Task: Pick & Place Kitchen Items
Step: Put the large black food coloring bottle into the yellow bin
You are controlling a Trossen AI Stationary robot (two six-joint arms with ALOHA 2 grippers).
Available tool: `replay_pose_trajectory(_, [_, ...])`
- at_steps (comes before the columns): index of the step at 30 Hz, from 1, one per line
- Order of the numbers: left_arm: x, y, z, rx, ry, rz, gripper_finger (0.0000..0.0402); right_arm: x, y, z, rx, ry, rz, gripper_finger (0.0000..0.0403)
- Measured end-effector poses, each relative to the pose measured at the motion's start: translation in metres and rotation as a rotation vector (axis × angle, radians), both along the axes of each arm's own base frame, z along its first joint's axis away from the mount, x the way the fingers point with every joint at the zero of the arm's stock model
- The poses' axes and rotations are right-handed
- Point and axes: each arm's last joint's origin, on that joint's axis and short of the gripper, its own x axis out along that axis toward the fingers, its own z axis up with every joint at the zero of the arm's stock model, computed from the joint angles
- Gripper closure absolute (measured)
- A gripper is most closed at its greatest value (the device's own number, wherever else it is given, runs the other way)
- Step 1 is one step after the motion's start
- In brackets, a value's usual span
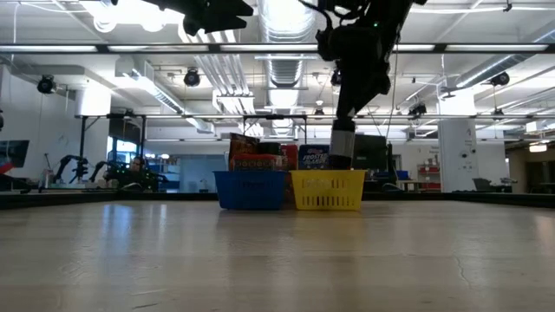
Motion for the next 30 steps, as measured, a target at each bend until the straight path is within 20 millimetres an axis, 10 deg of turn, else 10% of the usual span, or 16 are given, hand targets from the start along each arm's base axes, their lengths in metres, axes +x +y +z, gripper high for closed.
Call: replay_pose_trajectory(30, [0.0,0.0,-0.003,0.005,0.031,-0.001,0.0119,0.016,-0.025,-0.047,0.092,0.089,-0.005,0.0283])
